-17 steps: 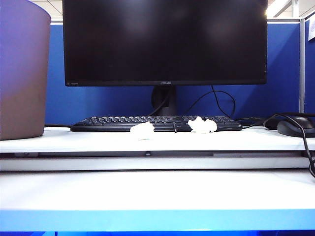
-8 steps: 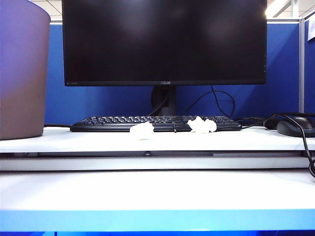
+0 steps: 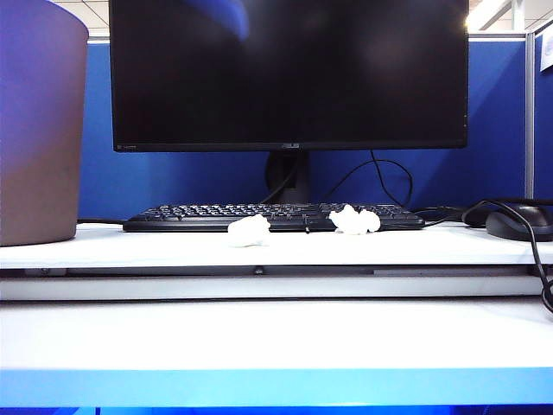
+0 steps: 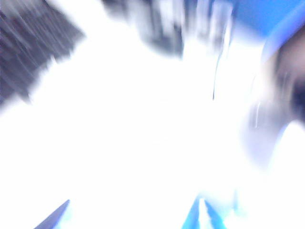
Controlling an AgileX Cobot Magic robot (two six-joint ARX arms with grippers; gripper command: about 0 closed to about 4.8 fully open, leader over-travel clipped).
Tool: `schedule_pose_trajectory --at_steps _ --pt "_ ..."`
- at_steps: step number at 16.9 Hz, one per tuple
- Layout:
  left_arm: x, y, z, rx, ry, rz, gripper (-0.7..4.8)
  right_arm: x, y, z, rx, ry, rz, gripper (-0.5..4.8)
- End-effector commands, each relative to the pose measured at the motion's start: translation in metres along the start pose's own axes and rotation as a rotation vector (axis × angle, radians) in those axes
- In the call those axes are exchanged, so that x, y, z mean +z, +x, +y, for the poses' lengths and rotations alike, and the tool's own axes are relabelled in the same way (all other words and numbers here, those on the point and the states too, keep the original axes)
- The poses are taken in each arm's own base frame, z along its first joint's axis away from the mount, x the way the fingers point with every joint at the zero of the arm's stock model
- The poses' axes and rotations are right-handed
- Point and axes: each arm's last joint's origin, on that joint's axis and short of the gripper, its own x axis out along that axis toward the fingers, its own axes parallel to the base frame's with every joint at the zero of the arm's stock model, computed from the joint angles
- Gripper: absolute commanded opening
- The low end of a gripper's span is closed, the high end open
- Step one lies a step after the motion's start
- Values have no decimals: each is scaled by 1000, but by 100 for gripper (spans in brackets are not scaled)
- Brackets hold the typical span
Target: Pick up all paper balls from the table and place them in the pink trash can.
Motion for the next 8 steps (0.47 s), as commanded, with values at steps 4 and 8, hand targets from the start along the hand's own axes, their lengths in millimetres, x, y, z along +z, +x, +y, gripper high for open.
schedule_pose_trajectory --at_steps 4,8 --pt "-28 96 35 55 -50 373 345 1 -11 -3 -83 -15 -11 -7" --pt "-39 133 54 154 -46 448 345 -4 -12 -2 -64 -16 35 -7"
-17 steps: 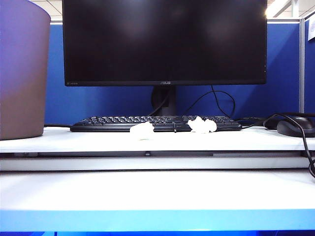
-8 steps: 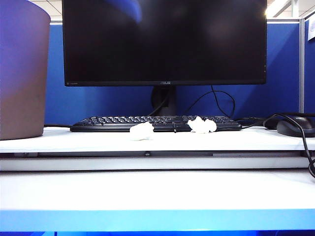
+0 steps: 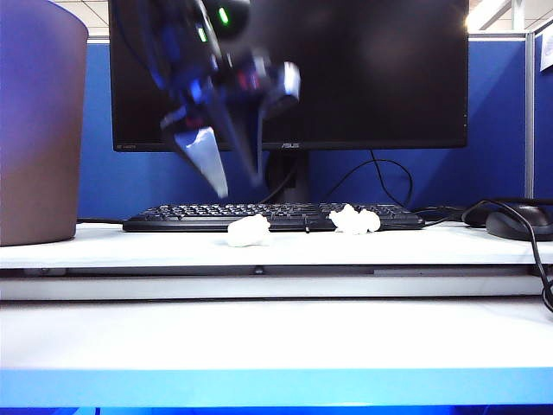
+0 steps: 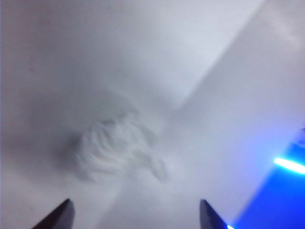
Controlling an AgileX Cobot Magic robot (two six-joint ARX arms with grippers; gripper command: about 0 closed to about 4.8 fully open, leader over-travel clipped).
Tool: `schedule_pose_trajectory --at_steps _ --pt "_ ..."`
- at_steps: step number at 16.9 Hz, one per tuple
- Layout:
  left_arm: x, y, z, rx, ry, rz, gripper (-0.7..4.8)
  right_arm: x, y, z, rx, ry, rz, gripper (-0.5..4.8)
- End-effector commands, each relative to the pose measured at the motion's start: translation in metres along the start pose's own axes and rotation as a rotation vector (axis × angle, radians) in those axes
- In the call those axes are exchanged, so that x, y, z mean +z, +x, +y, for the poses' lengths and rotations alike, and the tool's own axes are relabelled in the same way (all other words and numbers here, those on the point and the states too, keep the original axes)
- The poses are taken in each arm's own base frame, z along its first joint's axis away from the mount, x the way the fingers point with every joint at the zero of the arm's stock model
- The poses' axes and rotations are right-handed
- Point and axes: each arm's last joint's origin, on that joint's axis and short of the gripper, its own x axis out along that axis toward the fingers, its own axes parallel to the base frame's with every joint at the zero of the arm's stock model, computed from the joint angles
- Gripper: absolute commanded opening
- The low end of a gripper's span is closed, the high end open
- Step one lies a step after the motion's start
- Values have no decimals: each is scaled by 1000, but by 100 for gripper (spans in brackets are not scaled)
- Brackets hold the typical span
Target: Pick up all paper balls from the table and place them in the pink trash can.
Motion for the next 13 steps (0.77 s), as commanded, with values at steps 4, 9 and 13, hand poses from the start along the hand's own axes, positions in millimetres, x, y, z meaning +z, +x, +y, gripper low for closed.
schedule_pose_trajectory --at_steps 4,9,13 --pt "8 25 9 52 8 2 344 -24 -3 6 91 -3 252 -7" --pt "11 26 10 30 19 -33 340 -28 -4 8 163 7 288 -7" --pt "9 33 10 16 9 3 340 -28 -5 8 163 7 288 -7"
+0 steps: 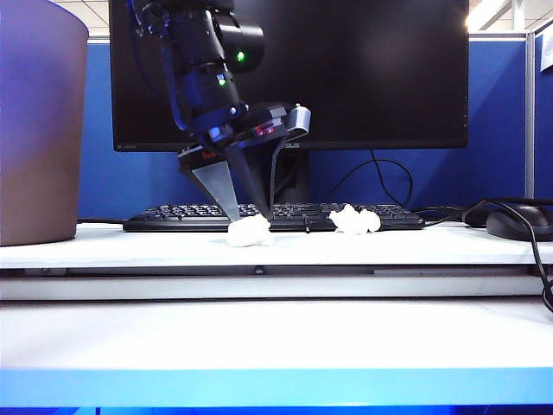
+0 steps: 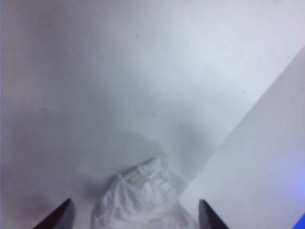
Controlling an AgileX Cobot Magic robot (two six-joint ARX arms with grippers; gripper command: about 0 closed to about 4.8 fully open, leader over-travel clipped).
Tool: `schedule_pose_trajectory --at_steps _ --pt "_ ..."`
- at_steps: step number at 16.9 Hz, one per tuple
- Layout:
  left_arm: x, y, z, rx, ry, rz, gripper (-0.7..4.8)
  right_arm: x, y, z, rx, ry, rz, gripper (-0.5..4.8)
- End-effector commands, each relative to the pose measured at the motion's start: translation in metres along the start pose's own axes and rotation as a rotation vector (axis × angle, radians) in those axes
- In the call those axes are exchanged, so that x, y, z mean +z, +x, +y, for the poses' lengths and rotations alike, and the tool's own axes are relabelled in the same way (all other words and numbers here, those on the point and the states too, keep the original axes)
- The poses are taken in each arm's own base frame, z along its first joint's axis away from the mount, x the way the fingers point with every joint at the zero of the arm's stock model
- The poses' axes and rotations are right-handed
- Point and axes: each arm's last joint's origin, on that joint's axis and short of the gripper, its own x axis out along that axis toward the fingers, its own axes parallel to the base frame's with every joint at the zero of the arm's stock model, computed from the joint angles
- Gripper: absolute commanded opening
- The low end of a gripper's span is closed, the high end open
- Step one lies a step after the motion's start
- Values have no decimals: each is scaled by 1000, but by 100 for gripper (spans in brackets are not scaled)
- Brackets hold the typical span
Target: Pick up all paper balls from the table and place them in the pink trash can.
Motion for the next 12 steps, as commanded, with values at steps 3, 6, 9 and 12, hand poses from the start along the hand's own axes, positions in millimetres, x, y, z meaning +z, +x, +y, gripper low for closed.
schedule_pose_trajectory --at_steps 3,6,9,12 --pt "-5 14 1 -32 13 80 235 1 -3 0 2 -4 -21 -7" --pt "-2 16 3 -19 11 54 -5 2 -3 0 13 -5 -30 -7" --pt "-2 11 2 -12 13 44 -5 5 -5 8 297 -72 -114 -6" --pt "-3 -25 2 149 29 -4 -5 15 -9 14 521 -131 -258 -7"
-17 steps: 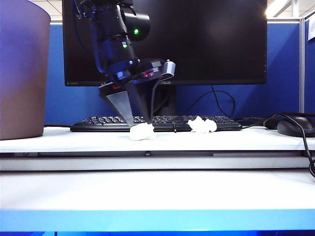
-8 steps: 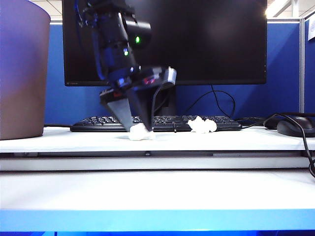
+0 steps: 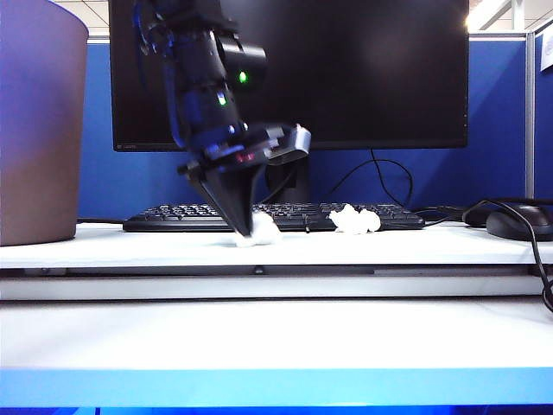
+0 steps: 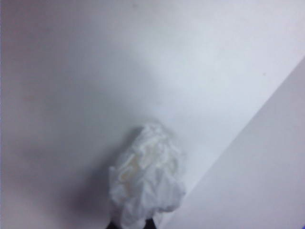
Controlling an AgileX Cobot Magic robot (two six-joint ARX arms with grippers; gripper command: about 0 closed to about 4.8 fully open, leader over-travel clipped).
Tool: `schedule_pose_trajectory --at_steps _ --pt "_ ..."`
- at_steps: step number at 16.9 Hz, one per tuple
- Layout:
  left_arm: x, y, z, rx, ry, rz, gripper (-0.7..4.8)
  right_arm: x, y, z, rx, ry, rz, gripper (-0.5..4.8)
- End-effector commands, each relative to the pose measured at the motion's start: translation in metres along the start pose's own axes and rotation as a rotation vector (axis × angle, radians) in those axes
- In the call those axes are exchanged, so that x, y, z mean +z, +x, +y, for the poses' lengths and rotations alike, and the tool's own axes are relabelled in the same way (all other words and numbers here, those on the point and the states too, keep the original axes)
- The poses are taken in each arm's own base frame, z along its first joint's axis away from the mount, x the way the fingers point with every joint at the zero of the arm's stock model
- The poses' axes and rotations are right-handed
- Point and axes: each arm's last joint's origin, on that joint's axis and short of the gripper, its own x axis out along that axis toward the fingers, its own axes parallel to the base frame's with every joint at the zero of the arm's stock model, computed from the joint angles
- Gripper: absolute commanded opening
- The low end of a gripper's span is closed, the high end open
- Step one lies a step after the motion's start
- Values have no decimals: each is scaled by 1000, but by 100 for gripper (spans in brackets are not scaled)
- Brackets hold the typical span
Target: Pick up all paper balls from the table and place them in the pink trash can.
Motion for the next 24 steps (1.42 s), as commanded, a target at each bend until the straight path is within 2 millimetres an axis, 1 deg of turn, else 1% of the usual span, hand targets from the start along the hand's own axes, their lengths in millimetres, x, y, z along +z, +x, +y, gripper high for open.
schedule_pose_trajectory --at_steps 1,4,5,6,8,10,11,12,14,15,16,17,18,19,21,22,23,24 --pt "-4 -59 0 232 11 -96 -5 12 -4 4 113 -84 -145 -7" --pt "-25 -140 3 471 -41 -257 -5 23 -6 2 96 -151 -243 -7" --pt "-36 -165 5 520 -70 -320 -5 26 -6 2 93 -173 -275 -7" --pt "-53 -198 6 579 -116 -405 -5 32 -8 2 95 -211 -331 -7" --pt "-80 -239 8 675 -186 -496 -5 39 -10 3 130 -242 -396 -7" --pt "-105 -267 10 746 -245 -552 -5 42 -11 4 165 -265 -428 -7" --pt "-121 -281 15 795 -294 -565 -5 43 -11 5 192 -276 -438 -7" --pt "-134 -288 22 830 -341 -556 -5 43 -8 7 241 -283 -435 -7" --pt "-151 -293 34 862 -412 -508 -2 44 -2 12 324 -299 -431 -7" --pt "-157 -293 38 861 -433 -490 20 44 0 13 330 -299 -429 -7" --pt "-161 -294 41 846 -444 -490 87 45 1 13 332 -301 -428 -7" --pt "-163 -295 43 829 -445 -504 165 46 5 16 342 -307 -425 -7" --pt "-165 -296 45 835 -450 -511 200 47 8 17 348 -311 -428 -7" --pt "-165 -297 46 845 -448 -518 254 48 8 16 321 -309 -429 -7" --pt "-163 -298 48 837 -432 -550 378 48 9 14 238 -292 -419 -7" --pt "-161 -299 48 826 -421 -569 407 47 9 13 188 -277 -406 -7" --pt "-160 -299 48 812 -420 -592 407 46 9 11 123 -260 -390 -7" --pt "-155 -299 46 688 -398 -682 406 43 7 7 -83 -208 -338 -7"
